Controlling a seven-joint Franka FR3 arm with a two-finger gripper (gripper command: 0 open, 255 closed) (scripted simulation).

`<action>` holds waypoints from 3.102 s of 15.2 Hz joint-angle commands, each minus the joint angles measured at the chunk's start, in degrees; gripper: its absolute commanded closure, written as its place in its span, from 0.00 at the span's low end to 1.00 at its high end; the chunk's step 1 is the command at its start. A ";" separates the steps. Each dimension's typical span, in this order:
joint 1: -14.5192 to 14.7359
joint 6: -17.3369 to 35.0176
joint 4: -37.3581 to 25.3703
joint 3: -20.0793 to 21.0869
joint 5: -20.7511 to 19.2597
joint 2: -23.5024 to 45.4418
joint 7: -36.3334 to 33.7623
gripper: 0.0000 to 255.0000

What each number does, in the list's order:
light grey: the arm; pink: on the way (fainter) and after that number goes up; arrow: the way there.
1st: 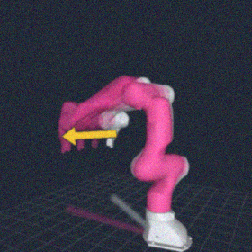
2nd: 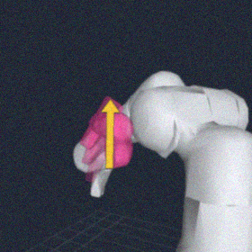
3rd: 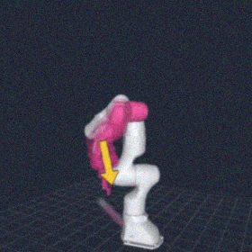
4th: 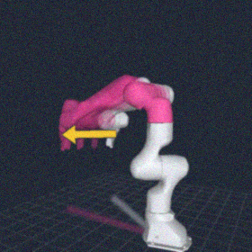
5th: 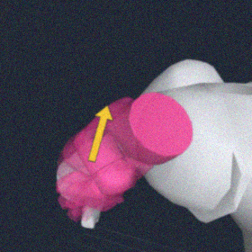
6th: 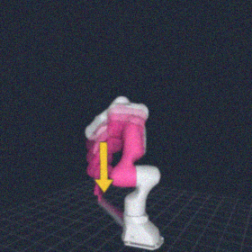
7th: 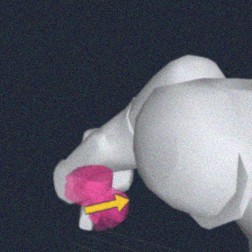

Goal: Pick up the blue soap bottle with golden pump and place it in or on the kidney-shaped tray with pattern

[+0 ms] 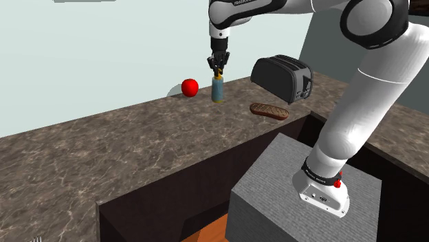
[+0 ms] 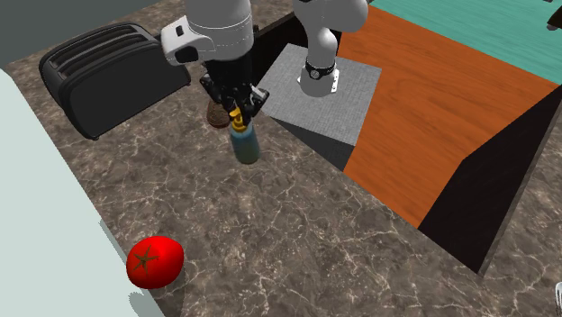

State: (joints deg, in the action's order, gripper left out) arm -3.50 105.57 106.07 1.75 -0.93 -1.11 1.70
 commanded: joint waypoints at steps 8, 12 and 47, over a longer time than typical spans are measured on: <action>-4.36 -2.03 9.85 -5.28 -0.71 -12.04 9.46 1.00; -6.35 -3.63 12.52 -8.13 -1.78 -16.44 13.94 1.00; -12.69 8.80 31.18 -19.14 -7.45 -23.53 27.26 1.00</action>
State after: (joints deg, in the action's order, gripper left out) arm -16.15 113.49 136.59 -17.25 -8.32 -24.82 28.89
